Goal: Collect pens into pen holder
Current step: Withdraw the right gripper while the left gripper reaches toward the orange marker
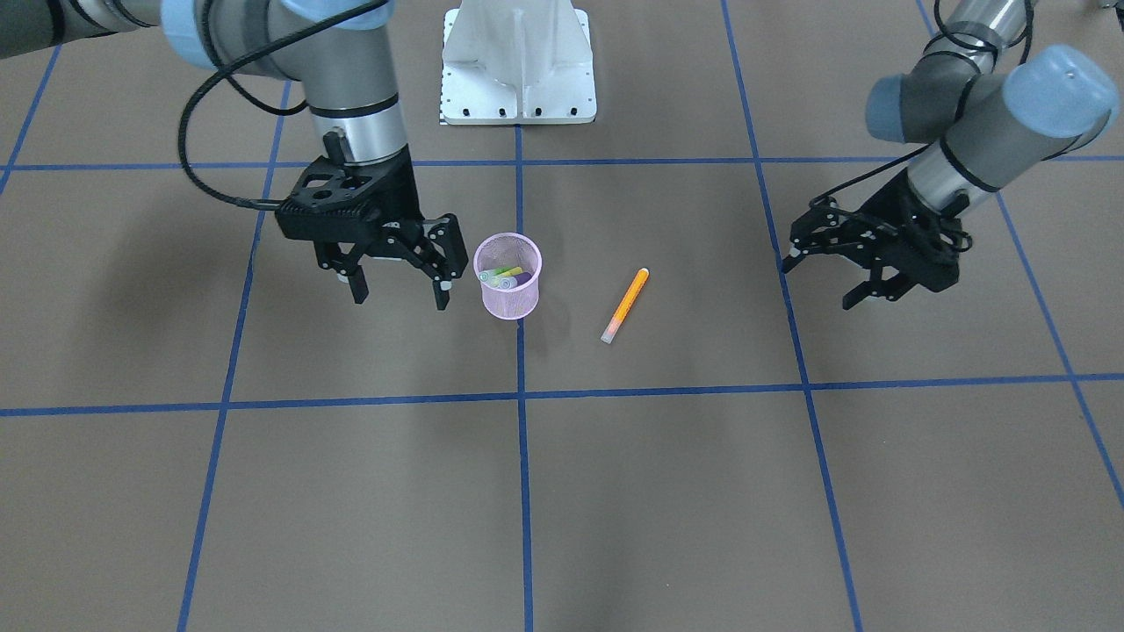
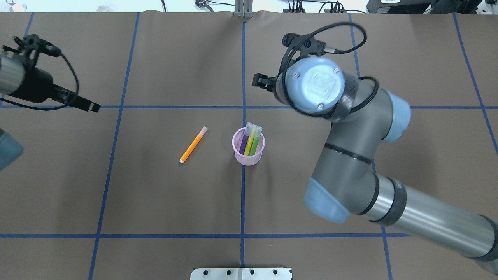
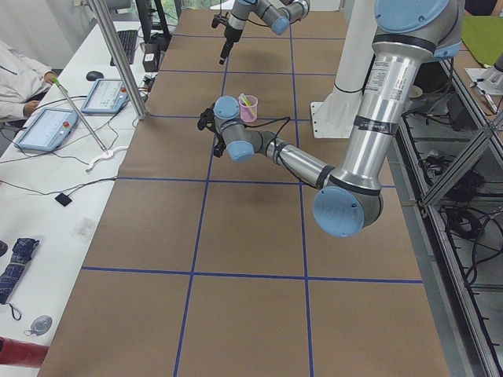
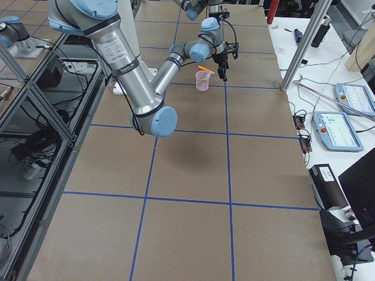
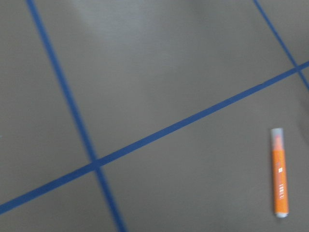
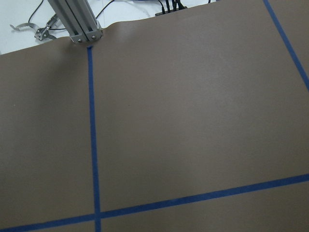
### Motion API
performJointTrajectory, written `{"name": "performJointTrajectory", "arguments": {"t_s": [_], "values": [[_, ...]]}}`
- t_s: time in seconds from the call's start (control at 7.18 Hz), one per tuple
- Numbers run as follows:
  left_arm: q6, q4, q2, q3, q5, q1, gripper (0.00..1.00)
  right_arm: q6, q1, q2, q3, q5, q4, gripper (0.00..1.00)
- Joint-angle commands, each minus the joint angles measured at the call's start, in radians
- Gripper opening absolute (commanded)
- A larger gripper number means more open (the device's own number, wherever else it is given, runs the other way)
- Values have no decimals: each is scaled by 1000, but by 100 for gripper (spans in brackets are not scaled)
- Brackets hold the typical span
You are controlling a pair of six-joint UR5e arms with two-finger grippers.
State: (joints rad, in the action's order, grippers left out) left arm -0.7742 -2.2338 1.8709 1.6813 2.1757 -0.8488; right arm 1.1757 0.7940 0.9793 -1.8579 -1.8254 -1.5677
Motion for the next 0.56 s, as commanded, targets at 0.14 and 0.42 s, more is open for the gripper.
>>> {"name": "performJointTrajectory", "arguments": {"t_s": [0.14,0.42], "values": [[-59,-1,170,-154,-162,128,100,-362,244,126,-14,-311,8,100],[-59,-9,200,-189,-163,143,96,-491,318,197,-14,-373,12,100]]}}
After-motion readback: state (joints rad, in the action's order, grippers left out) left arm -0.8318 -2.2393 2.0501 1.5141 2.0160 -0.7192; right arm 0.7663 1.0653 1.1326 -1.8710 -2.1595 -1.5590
